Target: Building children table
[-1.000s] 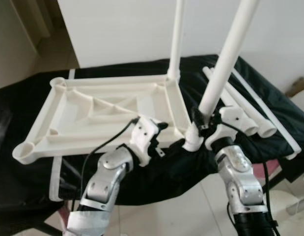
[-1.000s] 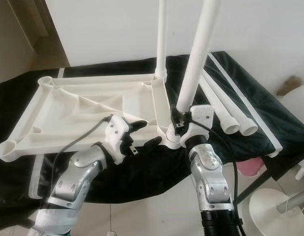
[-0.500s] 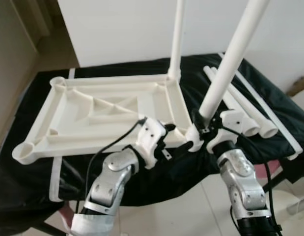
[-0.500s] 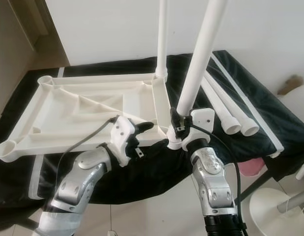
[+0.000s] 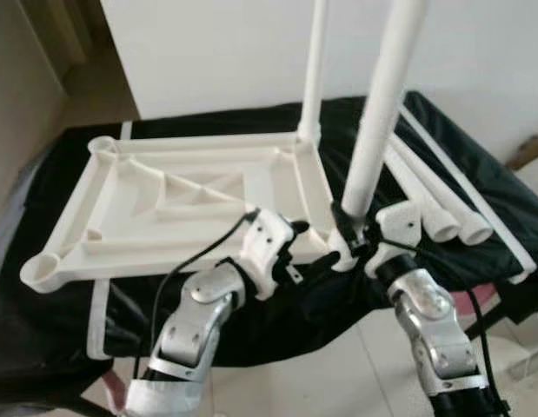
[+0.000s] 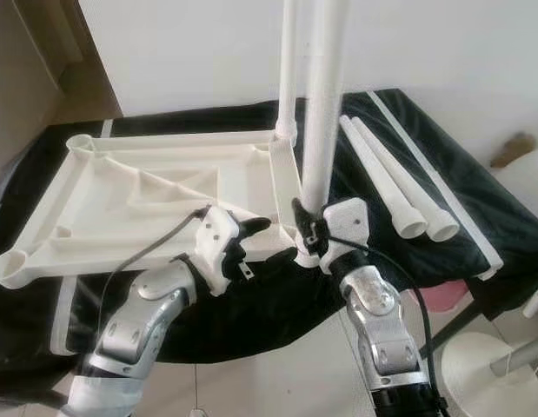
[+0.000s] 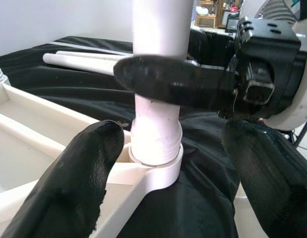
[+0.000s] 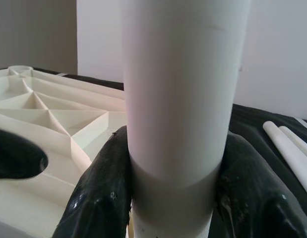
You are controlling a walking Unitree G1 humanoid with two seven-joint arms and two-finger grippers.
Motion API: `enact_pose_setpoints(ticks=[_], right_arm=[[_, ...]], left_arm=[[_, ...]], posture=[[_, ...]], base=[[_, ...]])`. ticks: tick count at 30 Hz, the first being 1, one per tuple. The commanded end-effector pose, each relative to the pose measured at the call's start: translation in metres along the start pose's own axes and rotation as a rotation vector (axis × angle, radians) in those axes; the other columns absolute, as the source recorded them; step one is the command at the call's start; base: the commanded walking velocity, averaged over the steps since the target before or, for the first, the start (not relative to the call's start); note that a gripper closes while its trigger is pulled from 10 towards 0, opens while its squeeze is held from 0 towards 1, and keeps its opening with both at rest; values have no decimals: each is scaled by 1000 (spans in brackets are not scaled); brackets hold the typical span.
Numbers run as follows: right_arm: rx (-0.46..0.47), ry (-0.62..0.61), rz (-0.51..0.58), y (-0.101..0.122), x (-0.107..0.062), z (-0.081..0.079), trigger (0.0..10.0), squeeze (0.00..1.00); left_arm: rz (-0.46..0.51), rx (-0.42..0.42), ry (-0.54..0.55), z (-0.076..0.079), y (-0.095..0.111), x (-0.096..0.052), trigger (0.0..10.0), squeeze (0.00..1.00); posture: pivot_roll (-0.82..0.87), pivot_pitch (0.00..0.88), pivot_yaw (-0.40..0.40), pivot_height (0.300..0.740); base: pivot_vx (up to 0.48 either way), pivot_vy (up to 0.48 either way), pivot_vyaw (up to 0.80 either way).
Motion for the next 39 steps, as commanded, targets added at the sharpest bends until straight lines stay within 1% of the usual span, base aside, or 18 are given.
enact_pose_setpoints(ticks=[1,4,6,8,12,13,14,16,18,22,23,24,26,28,32,35,36,39], right_arm=[[34,51,-116,-30,-6,-12,10000,0],[94,30,-134,-34,-5,-11,10000,0],[94,30,-134,-34,-5,-11,10000,0],[128,11,-140,-36,-2,-9,10000,0],[135,9,-141,-36,-1,-9,10000,0],[160,0,-141,-36,0,-9,10000,0],[160,0,-141,-36,0,-9,10000,0],[216,-20,-142,-37,1,-8,10000,0],[228,-22,-143,-37,1,-8,10000,0],[201,13,-143,-37,0,-13,10000,0],[144,64,-139,-35,0,-20,10000,0],[144,64,-139,-35,0,-20,10000,0],[73,147,-136,-34,-2,-31,10000,0],[56,178,-136,-34,-4,-35,10000,0],[64,224,-140,-35,-7,-40,10000,0],[87,257,-151,-37,-15,-35,10000,0],[124,262,-158,-38,-19,-30,10000,0],[153,252,-160,-38,-20,-28,10000,0]], left_arm=[[7,15,123,-12,4,0,10000,0],[14,17,129,-13,6,1,10000,0],[14,17,129,-13,6,1,10000,0],[14,22,130,-13,7,1,10000,0],[14,24,130,-13,7,1,10000,0],[13,28,130,-14,8,1,10000,0],[13,28,130,-14,8,1,10000,0],[12,33,133,-14,9,0,10000,0],[11,34,134,-15,9,-1,10000,0],[9,32,134,-15,9,-1,10000,0],[9,31,135,-15,8,-1,10000,0],[9,31,135,-15,8,-1,10000,0],[10,30,137,-15,9,-1,10000,0],[11,29,138,-15,9,-1,10000,0],[14,29,141,-16,10,-1,10000,0],[17,27,144,-15,10,-1,10000,0],[18,26,146,-15,10,-2,10000,0],[18,25,146,-14,10,-2,10000,0]], posture=[[27,0,22,740],[29,0,24,740],[29,0,24,740],[29,0,26,740],[29,0,26,740],[33,0,28,740],[33,0,28,740],[33,0,29,740],[32,0,30,740],[32,0,30,740],[32,0,28,740],[32,0,28,740],[32,0,25,740],[32,0,25,740],[33,0,23,740],[33,0,17,740],[31,0,18,740],[31,0,17,740]], base=[[0,0,0],[0,0,0],[0,0,0],[0,0,0],[0,0,0],[0,0,0],[0,0,0],[0,0,0],[0,0,0],[0,0,0],[0,0,0],[0,0,0],[0,0,0],[0,0,0],[0,0,0],[0,0,0],[0,0,0],[0,0,0]])
Point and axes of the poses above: a point about 5 cm out from each wrist's last joint towards the gripper, its own x axis pointing out of the wrist towards the gripper, its own y axis along the axis of the wrist's last joint, z = x × y, the point moved 5 cm from there along x, pointing out of the wrist towards the gripper, and after that the axes turned 4 degrees about -x, right-handed, at the moved point
